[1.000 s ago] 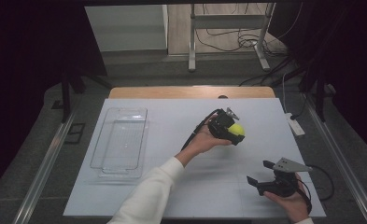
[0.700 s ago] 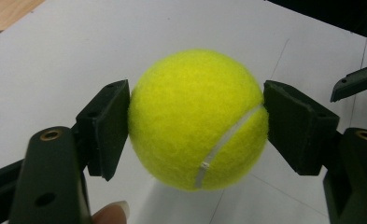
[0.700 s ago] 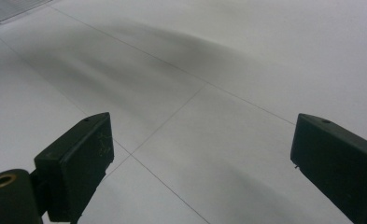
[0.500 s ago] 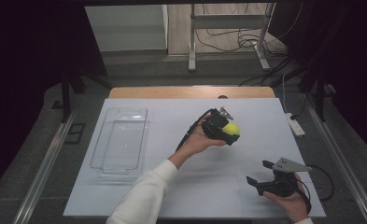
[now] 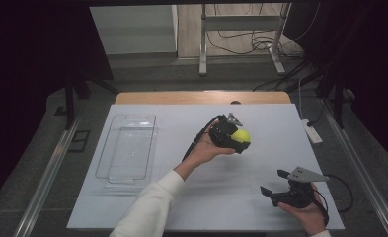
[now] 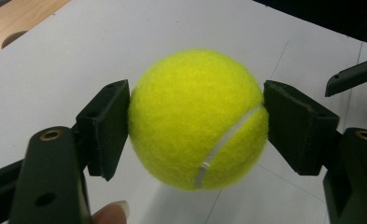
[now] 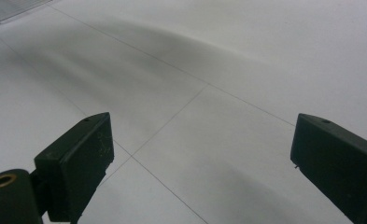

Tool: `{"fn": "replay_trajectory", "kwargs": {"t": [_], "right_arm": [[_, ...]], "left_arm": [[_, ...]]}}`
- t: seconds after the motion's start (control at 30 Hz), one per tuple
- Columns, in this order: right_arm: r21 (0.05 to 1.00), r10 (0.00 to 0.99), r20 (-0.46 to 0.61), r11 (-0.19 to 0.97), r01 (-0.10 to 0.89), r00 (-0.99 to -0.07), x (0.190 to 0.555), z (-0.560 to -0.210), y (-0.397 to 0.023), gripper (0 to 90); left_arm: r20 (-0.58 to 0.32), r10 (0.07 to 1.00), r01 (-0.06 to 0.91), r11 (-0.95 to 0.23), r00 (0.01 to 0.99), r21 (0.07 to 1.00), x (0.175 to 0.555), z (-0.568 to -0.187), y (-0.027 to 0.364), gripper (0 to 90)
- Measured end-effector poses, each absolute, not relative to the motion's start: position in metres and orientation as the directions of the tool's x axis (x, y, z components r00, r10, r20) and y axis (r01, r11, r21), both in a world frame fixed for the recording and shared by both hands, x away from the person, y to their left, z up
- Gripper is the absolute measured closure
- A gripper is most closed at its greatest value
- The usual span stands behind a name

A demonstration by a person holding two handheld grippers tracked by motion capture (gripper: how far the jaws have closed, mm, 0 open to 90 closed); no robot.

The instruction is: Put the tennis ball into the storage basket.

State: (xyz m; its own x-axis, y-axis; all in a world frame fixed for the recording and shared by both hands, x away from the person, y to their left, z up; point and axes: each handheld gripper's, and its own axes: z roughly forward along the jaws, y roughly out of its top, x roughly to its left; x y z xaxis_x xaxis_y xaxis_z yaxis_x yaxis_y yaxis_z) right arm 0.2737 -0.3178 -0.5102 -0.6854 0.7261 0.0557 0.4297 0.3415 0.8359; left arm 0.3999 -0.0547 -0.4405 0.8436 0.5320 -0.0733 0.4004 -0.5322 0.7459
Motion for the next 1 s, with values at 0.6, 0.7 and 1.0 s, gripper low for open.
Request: {"fn": "replay_trajectory", "kwargs": {"t": [0.6,0.7,1.0], "right_arm": [[0.836,0.726,0.051,0.344,0.427,-0.686,0.274,-0.510,-0.318,6.3],[0.836,0.726,0.051,0.344,0.427,-0.685,0.274,-0.510,-0.318,6.3],[0.836,0.727,0.052,0.343,0.428,-0.685,0.274,-0.510,-0.318,6.3]], "left_arm": [[-0.082,0.538,0.402,-0.510,0.839,0.761,0.395,-0.440,-0.047,27.6],[-0.081,0.537,0.400,-0.511,0.840,0.761,0.395,-0.439,-0.046,27.6],[-0.077,0.540,0.396,-0.507,0.838,0.766,0.392,-0.437,-0.041,27.6]]}}
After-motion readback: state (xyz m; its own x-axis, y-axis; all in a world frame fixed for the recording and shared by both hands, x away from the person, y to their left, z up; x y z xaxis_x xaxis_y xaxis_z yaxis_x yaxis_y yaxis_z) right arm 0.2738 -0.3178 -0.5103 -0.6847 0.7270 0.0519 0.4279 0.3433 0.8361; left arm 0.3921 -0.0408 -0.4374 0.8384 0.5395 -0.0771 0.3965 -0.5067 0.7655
